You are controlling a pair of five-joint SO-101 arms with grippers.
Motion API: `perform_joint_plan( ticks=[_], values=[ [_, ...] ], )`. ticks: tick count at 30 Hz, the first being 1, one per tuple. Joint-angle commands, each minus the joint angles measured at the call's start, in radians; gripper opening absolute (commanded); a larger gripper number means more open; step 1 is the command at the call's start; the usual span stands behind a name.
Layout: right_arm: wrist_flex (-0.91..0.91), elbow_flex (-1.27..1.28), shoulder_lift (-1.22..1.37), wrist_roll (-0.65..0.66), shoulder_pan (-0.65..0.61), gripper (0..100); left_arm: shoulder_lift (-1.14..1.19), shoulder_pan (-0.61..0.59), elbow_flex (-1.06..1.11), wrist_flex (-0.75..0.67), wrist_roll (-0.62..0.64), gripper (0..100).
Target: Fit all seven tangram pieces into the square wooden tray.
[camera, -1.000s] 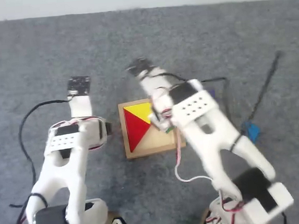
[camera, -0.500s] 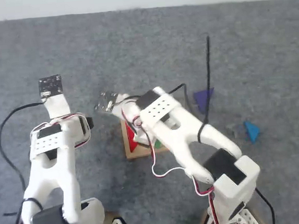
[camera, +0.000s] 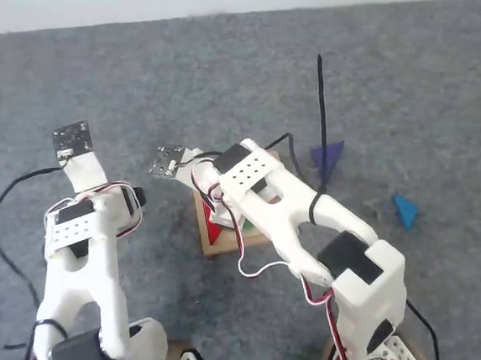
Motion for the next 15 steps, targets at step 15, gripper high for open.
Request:
perform_joint_plan(
  ticks=[15],
  values=[
    [0.101, -0.069, -0.050, 0.006, -0.024, 18.5, -0.037, 0.000, -0.039, -0.018, 0.012, 24]
  ],
)
